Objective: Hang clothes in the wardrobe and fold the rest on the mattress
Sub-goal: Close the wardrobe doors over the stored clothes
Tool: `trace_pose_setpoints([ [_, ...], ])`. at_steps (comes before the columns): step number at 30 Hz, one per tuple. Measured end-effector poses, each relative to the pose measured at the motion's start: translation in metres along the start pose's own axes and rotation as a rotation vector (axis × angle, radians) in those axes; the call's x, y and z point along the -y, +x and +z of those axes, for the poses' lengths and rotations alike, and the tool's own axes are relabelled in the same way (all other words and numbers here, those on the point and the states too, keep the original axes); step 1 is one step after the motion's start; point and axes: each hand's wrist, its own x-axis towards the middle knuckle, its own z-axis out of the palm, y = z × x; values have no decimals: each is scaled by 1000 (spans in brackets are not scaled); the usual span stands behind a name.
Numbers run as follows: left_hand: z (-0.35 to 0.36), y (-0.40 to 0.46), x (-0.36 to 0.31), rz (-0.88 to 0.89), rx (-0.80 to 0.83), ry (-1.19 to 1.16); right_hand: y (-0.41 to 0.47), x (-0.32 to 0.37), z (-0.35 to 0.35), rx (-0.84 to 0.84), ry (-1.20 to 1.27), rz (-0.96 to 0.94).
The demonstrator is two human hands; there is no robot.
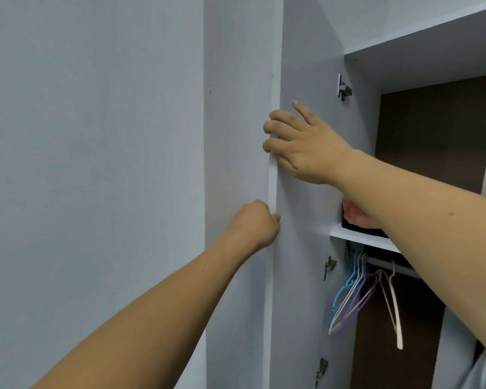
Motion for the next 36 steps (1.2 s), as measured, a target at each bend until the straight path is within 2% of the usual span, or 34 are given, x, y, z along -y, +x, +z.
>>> trace_pose_setpoints([
  [7, 23, -8, -47, 102, 145, -229, -70, -38, -17, -193, -48, -25],
  [10, 49, -10, -81, 149, 155, -248, -115, -63, -24, -205, -49, 15],
  [14, 101, -5, -134, 183, 84, -158, -184, -105, -34, -83, -35, 108],
  [18, 170, 10, -191, 254, 7, -236, -247, -149, -40, 203, -144, 172],
  [20, 201, 23, -218, 268, -5, -271, -270, -166, -38, 289, -201, 193],
  [25, 264, 55, -252, 245, -39, -396, -307, -201, -15, 363, -342, 166],
  [28, 291, 70, -270, 214, -118, -399, -326, -215, 7, 369, -471, 173],
  [36, 333, 103, -307, 159, -183, -404, -355, -242, 47, 493, -651, 223],
])
